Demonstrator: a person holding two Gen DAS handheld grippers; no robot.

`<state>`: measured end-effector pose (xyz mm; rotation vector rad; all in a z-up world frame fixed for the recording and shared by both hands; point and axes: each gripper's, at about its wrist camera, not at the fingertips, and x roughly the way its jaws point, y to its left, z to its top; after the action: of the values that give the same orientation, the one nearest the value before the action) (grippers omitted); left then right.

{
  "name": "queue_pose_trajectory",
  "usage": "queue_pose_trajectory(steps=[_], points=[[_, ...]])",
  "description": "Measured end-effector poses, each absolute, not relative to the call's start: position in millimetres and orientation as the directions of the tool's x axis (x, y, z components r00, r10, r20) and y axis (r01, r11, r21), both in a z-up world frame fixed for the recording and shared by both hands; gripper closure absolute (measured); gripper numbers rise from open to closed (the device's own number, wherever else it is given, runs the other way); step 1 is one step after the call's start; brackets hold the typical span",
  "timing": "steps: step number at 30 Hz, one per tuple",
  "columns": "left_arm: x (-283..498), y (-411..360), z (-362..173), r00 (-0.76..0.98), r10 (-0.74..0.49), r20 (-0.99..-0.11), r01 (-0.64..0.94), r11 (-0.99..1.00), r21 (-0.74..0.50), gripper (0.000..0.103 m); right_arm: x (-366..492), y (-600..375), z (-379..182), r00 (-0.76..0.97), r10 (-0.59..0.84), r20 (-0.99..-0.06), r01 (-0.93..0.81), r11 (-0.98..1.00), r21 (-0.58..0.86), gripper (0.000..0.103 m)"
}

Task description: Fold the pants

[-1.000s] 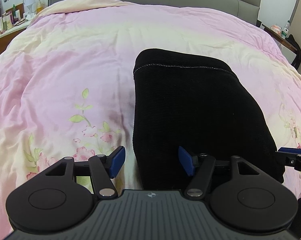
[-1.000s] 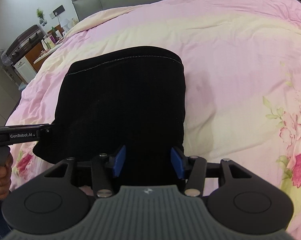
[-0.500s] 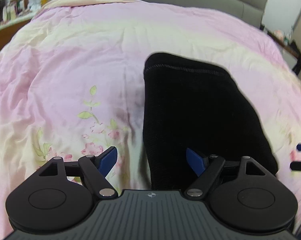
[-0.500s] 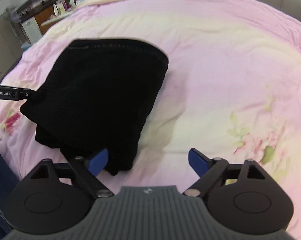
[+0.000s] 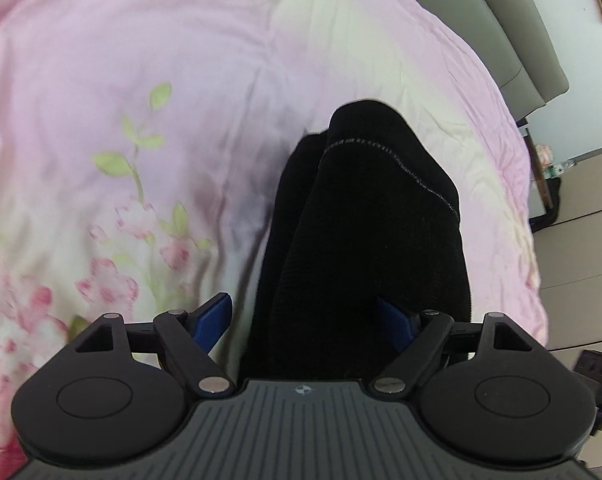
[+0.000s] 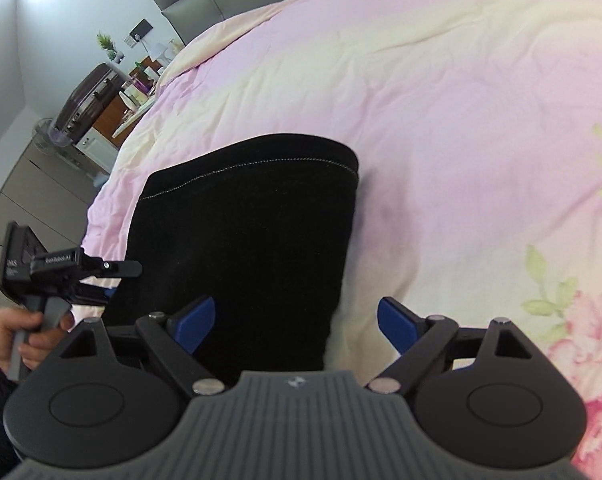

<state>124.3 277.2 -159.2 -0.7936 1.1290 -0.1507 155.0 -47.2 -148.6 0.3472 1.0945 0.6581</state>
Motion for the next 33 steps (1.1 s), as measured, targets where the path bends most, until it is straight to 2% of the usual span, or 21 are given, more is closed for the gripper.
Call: queue_pose_trajectory(steps=[7,11,15,25,33], points=[[136.5,280.0,-177.3,0.422,-0.565,-0.709,-0.269,0.669,-0.693,0.003,184.4,-26.1,-187.3,0.184,0.714,-0.675,-0.265,0.698,0.666,0.017],[142.9,285.9,-196.1,0.390,-0.635,-0.666,-0.303,0.595,-0.745,0.000,191.5,-19.0,-210.8,0.136,0.771,-0.622,-0.200,0.636,0.745,0.009],[148.8,280.9,-207.4,0.362,-0.658,-0.660,-0.289,0.594,-0.751,0.000,197.7,-18.7,-226.8,0.095,0.821,-0.563,-0.169,0.571,0.803,0.005],[163.6,272.8,-218.6,0.337,-0.720,-0.607,-0.231,0.561,-0.795,0.000,210.6,-1.7,-255.7,0.039,0.901,-0.433,-0.143,0.434,0.890,0.005],[171.1,265.1,-217.0,0.347,-0.754,-0.559,-0.170,0.535,-0.827,0.001,206.4,8.5,-257.1,0.080,0.919,-0.386,-0.144,0.394,0.908,0.005]])
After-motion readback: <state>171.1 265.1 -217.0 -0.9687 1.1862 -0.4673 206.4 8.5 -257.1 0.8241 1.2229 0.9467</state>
